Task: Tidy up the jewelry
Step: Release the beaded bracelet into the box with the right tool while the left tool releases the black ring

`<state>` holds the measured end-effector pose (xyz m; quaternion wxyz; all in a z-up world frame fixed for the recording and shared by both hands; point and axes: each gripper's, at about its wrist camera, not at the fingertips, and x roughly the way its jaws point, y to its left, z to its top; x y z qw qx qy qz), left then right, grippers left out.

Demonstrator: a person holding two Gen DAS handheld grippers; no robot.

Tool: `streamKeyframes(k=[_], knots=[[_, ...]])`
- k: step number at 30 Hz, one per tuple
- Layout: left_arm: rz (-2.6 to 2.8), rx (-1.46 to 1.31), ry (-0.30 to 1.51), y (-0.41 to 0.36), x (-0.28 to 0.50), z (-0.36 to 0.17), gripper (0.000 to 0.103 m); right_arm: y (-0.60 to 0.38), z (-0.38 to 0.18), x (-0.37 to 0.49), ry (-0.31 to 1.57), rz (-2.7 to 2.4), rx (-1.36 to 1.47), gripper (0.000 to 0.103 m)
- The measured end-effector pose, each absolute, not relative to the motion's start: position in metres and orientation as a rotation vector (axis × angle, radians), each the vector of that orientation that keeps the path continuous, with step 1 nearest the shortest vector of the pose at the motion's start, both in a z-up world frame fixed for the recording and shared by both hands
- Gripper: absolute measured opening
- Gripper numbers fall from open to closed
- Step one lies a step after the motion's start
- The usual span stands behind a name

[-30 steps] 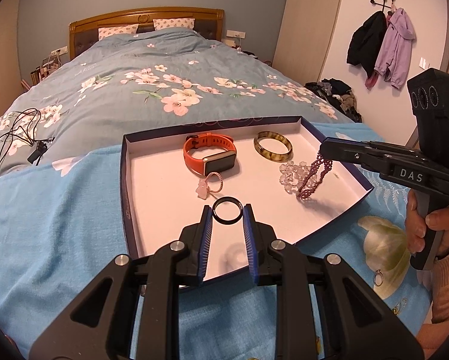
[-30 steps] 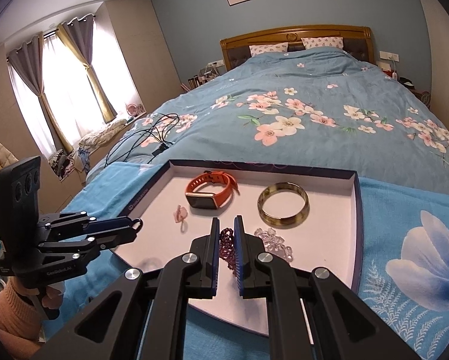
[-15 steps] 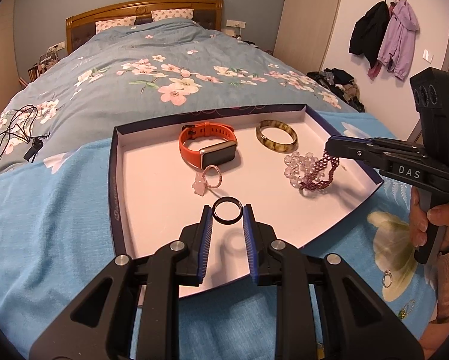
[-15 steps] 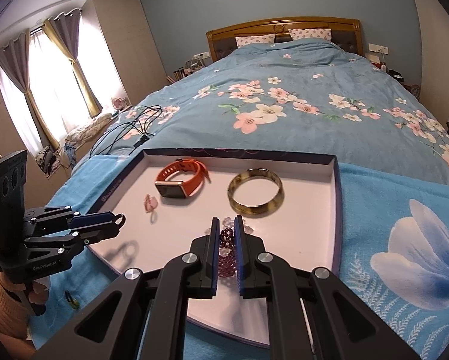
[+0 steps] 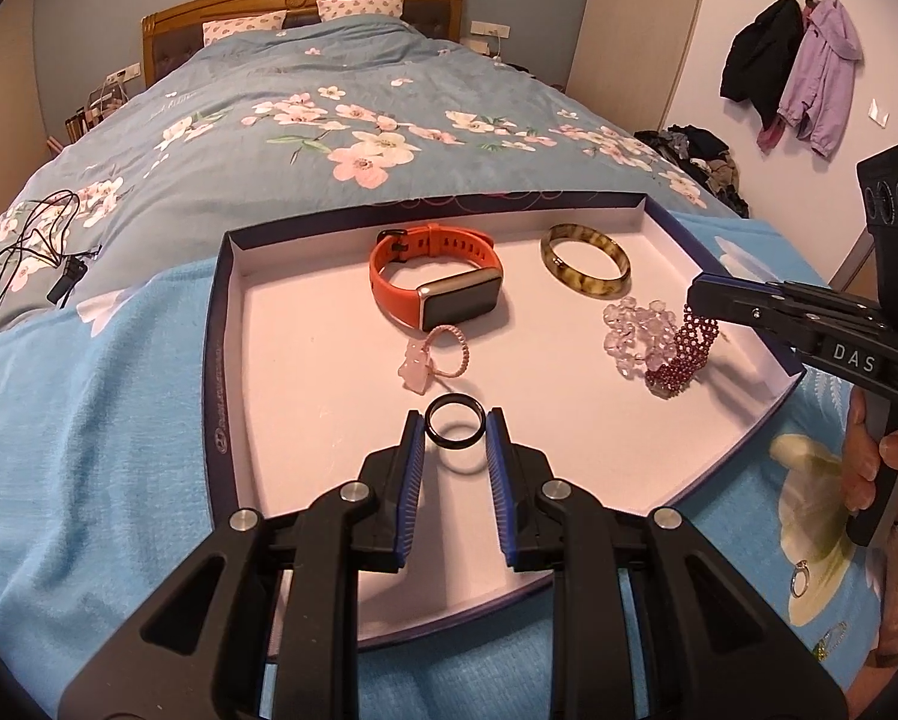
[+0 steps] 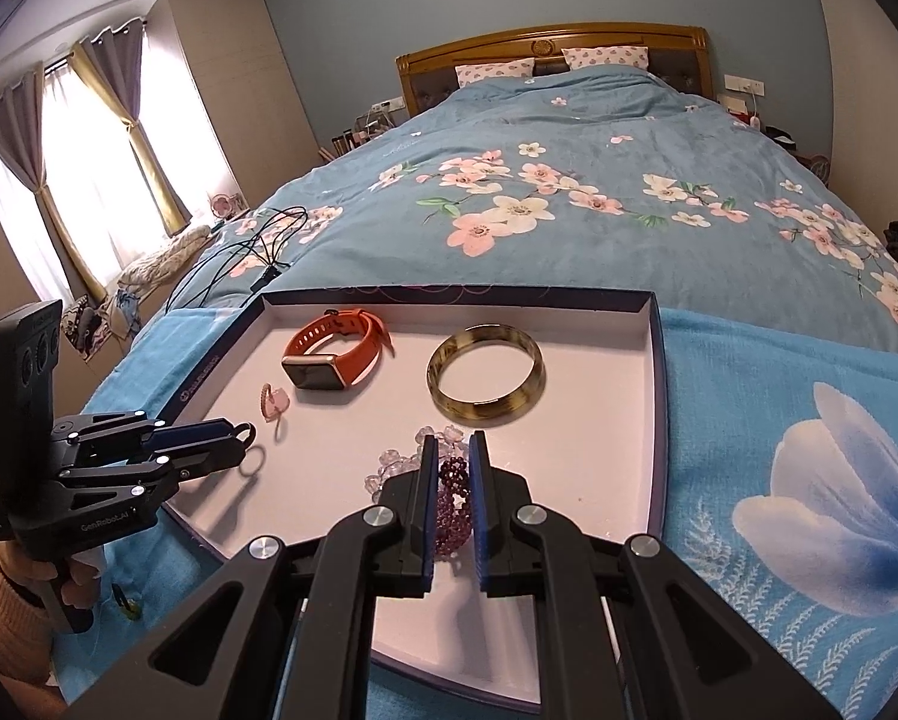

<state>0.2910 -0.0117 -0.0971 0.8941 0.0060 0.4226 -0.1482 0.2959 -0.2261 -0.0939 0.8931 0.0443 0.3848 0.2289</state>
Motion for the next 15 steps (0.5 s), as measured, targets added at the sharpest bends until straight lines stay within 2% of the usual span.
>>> streamKeyframes(k=[12,15], knots=[[-0.296,0.011,0.892,-0.0116,0.3003,-0.1038,0.022,-0.2248,-0.0945,0.2975,0.804,0.464,0.086,0.012],[-0.302,0.012,0.888,-0.012,0.3005,-0.104,0.022,-0.2257,-0.092,0.2955,0.795,0.458,0.088,0.016]])
